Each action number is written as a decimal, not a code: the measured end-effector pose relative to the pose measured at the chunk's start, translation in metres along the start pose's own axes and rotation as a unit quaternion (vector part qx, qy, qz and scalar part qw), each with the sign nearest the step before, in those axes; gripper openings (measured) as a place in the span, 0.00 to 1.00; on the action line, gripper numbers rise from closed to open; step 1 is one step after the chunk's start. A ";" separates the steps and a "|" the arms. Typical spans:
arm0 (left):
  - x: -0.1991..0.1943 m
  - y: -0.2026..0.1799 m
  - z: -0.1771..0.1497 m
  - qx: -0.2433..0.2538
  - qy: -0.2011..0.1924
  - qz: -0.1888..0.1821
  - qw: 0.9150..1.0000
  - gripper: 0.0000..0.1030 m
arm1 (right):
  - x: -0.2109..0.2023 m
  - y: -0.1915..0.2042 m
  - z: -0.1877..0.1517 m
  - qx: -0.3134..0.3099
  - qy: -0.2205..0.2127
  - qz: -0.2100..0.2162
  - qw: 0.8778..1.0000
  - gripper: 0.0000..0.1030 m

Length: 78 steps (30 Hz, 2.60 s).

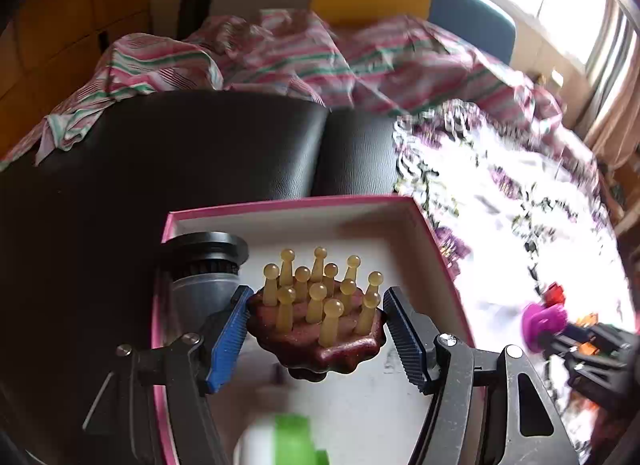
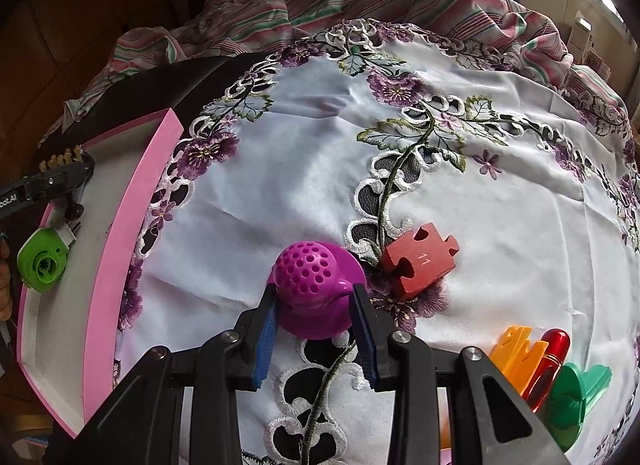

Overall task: Organize rigid objects
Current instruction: 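Lower the brush into the tray and open the left gripper, then carry the magenta suction toy into the tray and open the right gripper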

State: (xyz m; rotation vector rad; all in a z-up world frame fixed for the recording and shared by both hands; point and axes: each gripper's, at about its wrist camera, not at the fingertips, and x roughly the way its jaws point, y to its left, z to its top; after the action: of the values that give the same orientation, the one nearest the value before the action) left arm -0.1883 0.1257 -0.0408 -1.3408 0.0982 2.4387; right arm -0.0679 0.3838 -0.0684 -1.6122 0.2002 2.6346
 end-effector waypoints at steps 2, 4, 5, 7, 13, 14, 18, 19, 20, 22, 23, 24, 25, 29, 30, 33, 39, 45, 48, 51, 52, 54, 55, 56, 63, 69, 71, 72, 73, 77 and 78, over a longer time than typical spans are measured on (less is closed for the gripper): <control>0.002 0.000 0.000 0.000 -0.006 0.002 1.000 0.66 | 0.001 -0.001 0.000 0.001 0.000 0.002 1.000 0.34; -0.001 0.000 -0.001 0.000 -0.015 0.008 1.000 0.69 | 0.001 -0.002 0.001 0.003 0.000 0.003 1.000 0.34; -0.003 0.001 -0.002 -0.005 -0.020 0.008 1.000 0.70 | 0.001 -0.002 0.001 0.003 0.000 0.002 1.000 0.34; -0.011 0.003 -0.005 -0.011 -0.031 0.009 0.999 0.74 | 0.001 -0.002 0.001 0.003 -0.001 0.002 1.000 0.34; -0.042 0.001 -0.018 -0.005 -0.065 0.027 0.997 0.76 | 0.000 -0.002 0.000 0.003 -0.004 -0.005 1.000 0.34; -0.048 0.000 -0.022 -0.003 -0.069 0.037 0.997 0.76 | 0.000 -0.002 0.000 0.003 -0.005 -0.006 1.000 0.34; -0.071 -0.004 -0.040 0.004 -0.082 0.052 0.995 0.77 | -0.002 -0.003 0.001 0.004 -0.009 -0.010 1.000 0.34; -0.076 -0.005 -0.045 0.005 -0.084 0.055 0.995 0.77 | -0.001 -0.003 0.001 0.005 -0.009 -0.011 1.000 0.34; -0.081 -0.006 -0.049 0.006 -0.086 0.055 0.995 0.77 | -0.001 -0.003 0.000 0.005 -0.010 -0.012 1.000 0.34; -0.090 -0.007 -0.058 0.007 -0.090 0.055 0.994 0.77 | -0.002 -0.003 0.000 0.006 -0.013 -0.014 1.000 0.34; -0.094 -0.007 -0.062 0.007 -0.091 0.055 0.994 0.77 | -0.004 -0.004 0.001 0.007 -0.015 -0.013 1.000 0.34; -0.098 -0.007 -0.066 0.006 -0.093 0.055 0.994 0.77 | -0.006 -0.003 0.001 0.007 -0.020 -0.011 1.000 0.34; -0.102 -0.006 -0.070 0.005 -0.095 0.056 0.994 0.77 | -0.008 -0.003 0.002 0.008 -0.025 -0.008 1.000 0.34; -0.113 -0.002 -0.084 0.005 -0.098 0.060 0.993 0.78 | -0.016 0.001 0.003 0.006 -0.041 0.002 0.999 0.34; -0.116 0.000 -0.087 0.004 -0.099 0.060 0.993 0.78 | -0.017 0.002 0.003 0.005 -0.043 0.006 0.999 0.34; -0.121 0.007 -0.096 -0.003 -0.097 0.067 0.993 0.78 | -0.017 0.007 0.003 -0.003 -0.040 0.018 0.999 0.34; -0.127 0.028 -0.113 -0.027 -0.090 0.075 0.993 0.78 | -0.016 0.022 0.002 -0.018 -0.033 0.029 0.999 0.34; -0.129 0.050 -0.125 -0.055 -0.083 0.072 0.992 0.78 | -0.004 0.029 -0.007 -0.024 -0.008 0.017 1.000 0.34; -0.130 0.059 -0.132 -0.063 -0.080 0.075 0.992 0.78 | -0.004 0.032 -0.009 -0.030 -0.005 0.009 1.000 0.34; -0.128 0.067 -0.138 -0.069 -0.076 0.082 0.991 0.78 | -0.007 0.034 -0.008 -0.028 -0.006 0.003 1.000 0.34; -0.128 0.070 -0.140 -0.073 -0.075 0.083 0.991 0.78 | -0.009 0.034 -0.008 -0.026 -0.010 0.002 1.000 0.34; -0.127 0.074 -0.144 -0.078 -0.073 0.088 0.990 0.78 | -0.017 0.038 -0.006 -0.022 -0.019 0.007 1.000 0.34; -0.126 0.077 -0.146 -0.082 -0.070 0.089 0.990 0.78 | -0.021 0.041 -0.005 -0.022 -0.025 0.010 0.999 0.34; -0.124 0.079 -0.147 -0.086 -0.067 0.087 0.990 0.78 | -0.025 0.046 -0.003 -0.026 -0.029 0.015 0.999 0.34; -0.124 0.084 -0.150 -0.092 -0.069 0.086 0.990 0.78 | -0.045 0.105 0.014 -0.071 -0.052 0.065 0.994 0.34; -0.127 0.088 -0.151 -0.097 -0.075 0.084 0.989 0.78 | -0.033 0.163 0.026 -0.116 -0.042 0.083 0.989 0.34; -0.127 0.090 -0.151 -0.099 -0.074 0.083 0.989 0.78 | -0.020 0.176 0.029 -0.120 -0.029 0.078 0.989 0.34; -0.127 0.090 -0.152 -0.100 -0.073 0.082 0.989 0.78 | -0.013 0.181 0.031 -0.121 -0.024 0.077 0.989 0.34; -0.127 0.091 -0.152 -0.100 -0.073 0.082 0.989 0.78 | -0.006 0.185 0.032 -0.121 -0.021 0.073 0.990 0.34; -0.125 0.091 -0.153 -0.099 -0.071 0.081 0.989 0.78 | 0.017 0.192 0.035 -0.108 -0.006 0.073 0.991 0.34; -0.124 0.091 -0.153 -0.098 -0.070 0.081 0.989 0.78 | 0.020 0.192 0.035 -0.107 -0.004 0.073 0.992 0.34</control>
State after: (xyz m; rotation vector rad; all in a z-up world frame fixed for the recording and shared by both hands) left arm -0.0358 -0.0284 -0.0312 -1.2788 -0.0743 2.7329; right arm -0.1288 0.1974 -0.0541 -1.7076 0.0370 2.8595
